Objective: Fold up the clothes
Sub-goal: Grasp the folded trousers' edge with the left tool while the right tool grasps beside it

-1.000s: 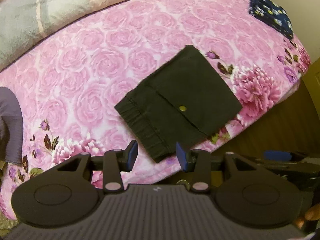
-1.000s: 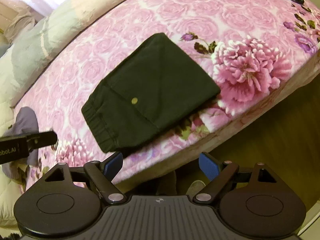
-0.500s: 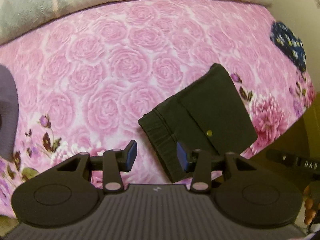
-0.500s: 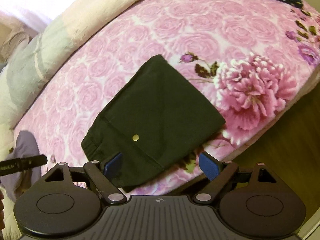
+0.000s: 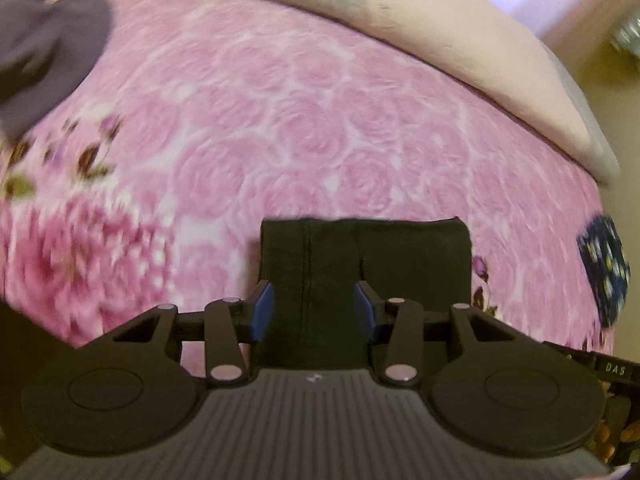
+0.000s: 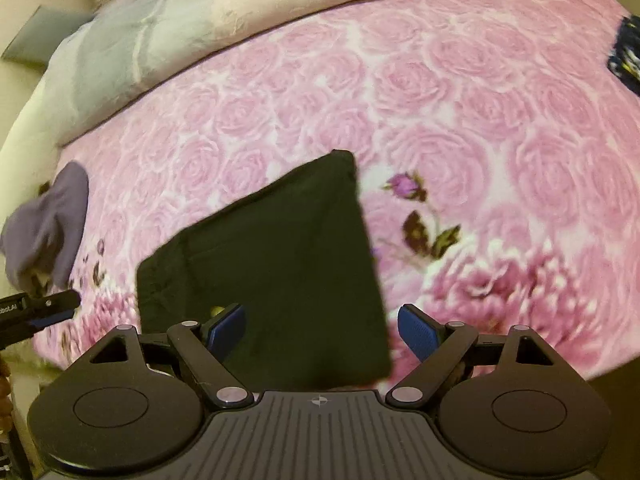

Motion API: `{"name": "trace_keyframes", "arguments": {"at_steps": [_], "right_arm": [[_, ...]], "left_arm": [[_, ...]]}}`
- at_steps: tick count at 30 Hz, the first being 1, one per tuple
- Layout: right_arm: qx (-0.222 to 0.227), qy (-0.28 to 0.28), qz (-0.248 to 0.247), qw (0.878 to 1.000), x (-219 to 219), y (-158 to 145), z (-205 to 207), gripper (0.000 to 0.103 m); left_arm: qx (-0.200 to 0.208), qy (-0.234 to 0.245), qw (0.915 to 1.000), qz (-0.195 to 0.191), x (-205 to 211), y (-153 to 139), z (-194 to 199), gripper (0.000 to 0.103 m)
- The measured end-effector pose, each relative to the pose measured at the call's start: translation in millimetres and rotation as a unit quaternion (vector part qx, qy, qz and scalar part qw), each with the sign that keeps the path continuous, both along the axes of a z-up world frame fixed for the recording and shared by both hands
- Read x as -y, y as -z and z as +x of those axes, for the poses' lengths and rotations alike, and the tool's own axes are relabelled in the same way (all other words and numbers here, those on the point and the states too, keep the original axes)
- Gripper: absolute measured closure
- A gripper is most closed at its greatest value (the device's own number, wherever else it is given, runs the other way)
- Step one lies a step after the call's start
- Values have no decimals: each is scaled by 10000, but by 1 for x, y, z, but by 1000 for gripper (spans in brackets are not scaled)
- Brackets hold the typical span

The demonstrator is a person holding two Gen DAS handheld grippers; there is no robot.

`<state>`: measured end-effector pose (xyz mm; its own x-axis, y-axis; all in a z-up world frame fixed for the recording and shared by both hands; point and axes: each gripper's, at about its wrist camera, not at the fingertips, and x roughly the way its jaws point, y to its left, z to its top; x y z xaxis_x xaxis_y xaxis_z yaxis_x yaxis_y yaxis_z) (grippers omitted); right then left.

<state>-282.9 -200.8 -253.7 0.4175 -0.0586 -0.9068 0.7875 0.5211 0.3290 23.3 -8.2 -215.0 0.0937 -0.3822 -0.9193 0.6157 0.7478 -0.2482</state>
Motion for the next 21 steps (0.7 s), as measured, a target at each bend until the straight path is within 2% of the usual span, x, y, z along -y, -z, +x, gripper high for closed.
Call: {"name": "trace_keyframes", "arguments": {"at_steps": [6, 9, 13, 19, 21], "right_arm": [[12, -42, 532, 9986, 33, 38, -27, 17], [179, 98, 864, 9961, 44, 59, -32, 17], [459, 321, 1249, 9906, 57, 92, -32, 17], [684, 517, 1389, 9866, 69, 124, -27, 17], [802, 548, 1395, 9854, 71, 131, -26, 17]], "left_arm": [[-142, -738, 9972, -11, -41, 19, -18, 62], [-335, -1062, 9936, -209, -61, 32, -15, 61], [-537, -1275, 9890, -515, -76, 52, -3, 58], [-846, -1347, 9833, -885, -85, 90, 17, 55], [-905, -1272, 9824, -1025, -86, 102, 23, 51]]}}
